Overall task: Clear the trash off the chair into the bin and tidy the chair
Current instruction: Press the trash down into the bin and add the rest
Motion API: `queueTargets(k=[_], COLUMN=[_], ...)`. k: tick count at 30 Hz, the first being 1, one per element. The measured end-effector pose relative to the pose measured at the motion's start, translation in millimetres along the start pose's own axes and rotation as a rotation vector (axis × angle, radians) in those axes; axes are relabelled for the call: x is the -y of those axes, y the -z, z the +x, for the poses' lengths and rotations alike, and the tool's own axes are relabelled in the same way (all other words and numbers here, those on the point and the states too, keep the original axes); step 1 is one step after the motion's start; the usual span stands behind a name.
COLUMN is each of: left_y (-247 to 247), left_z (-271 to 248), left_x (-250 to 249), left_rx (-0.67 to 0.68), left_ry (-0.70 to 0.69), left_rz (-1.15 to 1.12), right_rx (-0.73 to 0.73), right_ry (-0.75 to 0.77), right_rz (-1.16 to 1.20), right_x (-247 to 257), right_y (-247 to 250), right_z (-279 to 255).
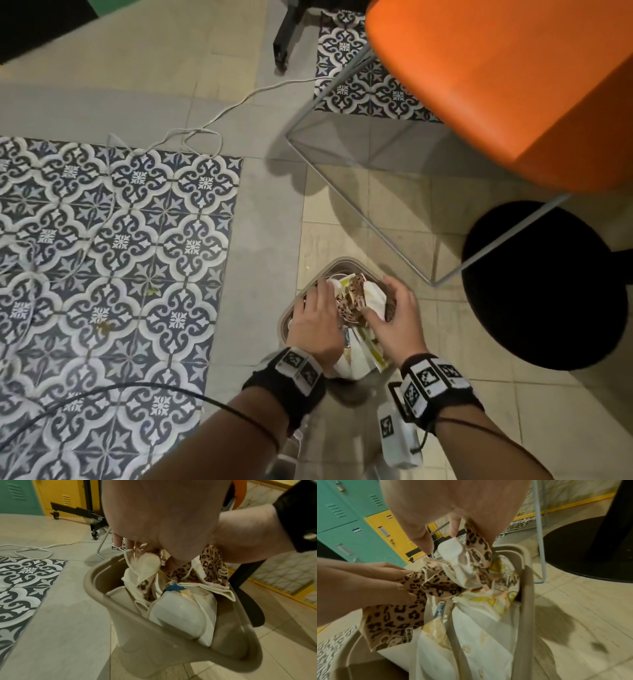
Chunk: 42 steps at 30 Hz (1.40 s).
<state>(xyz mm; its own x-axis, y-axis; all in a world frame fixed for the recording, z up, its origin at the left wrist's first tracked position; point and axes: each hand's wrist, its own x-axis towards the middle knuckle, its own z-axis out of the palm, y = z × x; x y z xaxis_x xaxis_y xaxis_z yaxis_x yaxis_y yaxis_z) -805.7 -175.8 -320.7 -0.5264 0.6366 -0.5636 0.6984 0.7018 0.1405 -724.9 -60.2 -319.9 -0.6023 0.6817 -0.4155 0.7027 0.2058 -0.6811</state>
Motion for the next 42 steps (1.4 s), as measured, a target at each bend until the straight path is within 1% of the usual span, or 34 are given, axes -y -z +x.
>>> queueTargets(k=[3, 5, 7, 11, 13, 16, 18, 20, 22, 24, 26, 28, 31, 34, 36, 38, 40, 42], left_y=[1.6, -4.0, -13.0, -29.0, -36.3, -46.4, -49.9, -49.5, -46.8, -42.1, -34.1, -21.9, -22.9, -18.8, -14.3, -12.9, -9.1, -6.3], left_z=[-8.2, -15.7, -22.3, -23.6, -21.2, -17.8, -15.9, -13.0, -11.8, -12.3, -12.7, -15.0, -18.3, -20.8, -23.1, -22.6, -22.5, -22.9], left_x=[2.9, 5.1, 6.0, 8.6, 11.7, 17.1, 18.1, 17.3, 15.3, 13.3, 12.2, 10.6, 10.7, 6.9, 3.1, 1.7, 0.2, 0.7], left_rx=[-0.031, -0.036, 0.004, 0.105, 0.142, 0.142, 0.134, 0.122, 0.127, 0.121, 0.074, 0.032, 0.033, 0.005, 0.005, 0.002, -0.015, 0.001], left_ry=[-0.04, -0.068, -0.083, -0.046, -0.05, -0.057, -0.063, -0.058, -0.064, -0.085, -0.091, -0.06, -0.083, -0.072, -0.079, -0.082, -0.091, -0.087], left_rz=[-0.066, -0.054, -0.023, 0.058, 0.127, 0.195, 0.218, 0.241, 0.27, 0.245, 0.206, 0.169, 0.148, 0.142, 0.112, 0.131, 0.141, 0.153], right_rx=[-0.005, 0.007, 0.078, 0.318, 0.369, 0.42, 0.449, 0.445, 0.451, 0.441, 0.404, 0.375, 0.355, 0.333, 0.335, 0.34, 0.322, 0.3], right_ry=[-0.014, 0.011, 0.046, 0.148, 0.188, 0.168, 0.134, 0.103, 0.09, 0.098, 0.099, 0.097, 0.143, 0.177, 0.157, 0.134, 0.124, 0.116], right_rz=[0.051, -0.021, -0.187, -0.517, -0.607, -0.637, -0.56, -0.47, -0.459, -0.475, -0.432, -0.382, -0.403, -0.409, -0.42, -0.436, -0.422, -0.39], right_x=[-5.5, -8.8, -10.3, -20.6, -23.3, -21.6, -21.6, -24.2, -28.6, -30.2, -30.1, -30.8, -30.1, -27.2, -25.2, -23.5, -25.4, -25.1], right_y=[7.4, 8.7, 6.3, -10.3, -17.9, -21.3, -19.3, -15.5, -12.7, -11.5, -8.0, -3.9, 4.4, 14.4, 18.8, 21.6, 23.0, 26.4], right_z=[-14.4, -25.7, -35.0, -34.5, -27.1, -15.5, -8.9, -0.4, 7.3, 9.3, 7.6, 3.9, -0.6, -2.5, -3.1, -4.0, -4.9, -7.6])
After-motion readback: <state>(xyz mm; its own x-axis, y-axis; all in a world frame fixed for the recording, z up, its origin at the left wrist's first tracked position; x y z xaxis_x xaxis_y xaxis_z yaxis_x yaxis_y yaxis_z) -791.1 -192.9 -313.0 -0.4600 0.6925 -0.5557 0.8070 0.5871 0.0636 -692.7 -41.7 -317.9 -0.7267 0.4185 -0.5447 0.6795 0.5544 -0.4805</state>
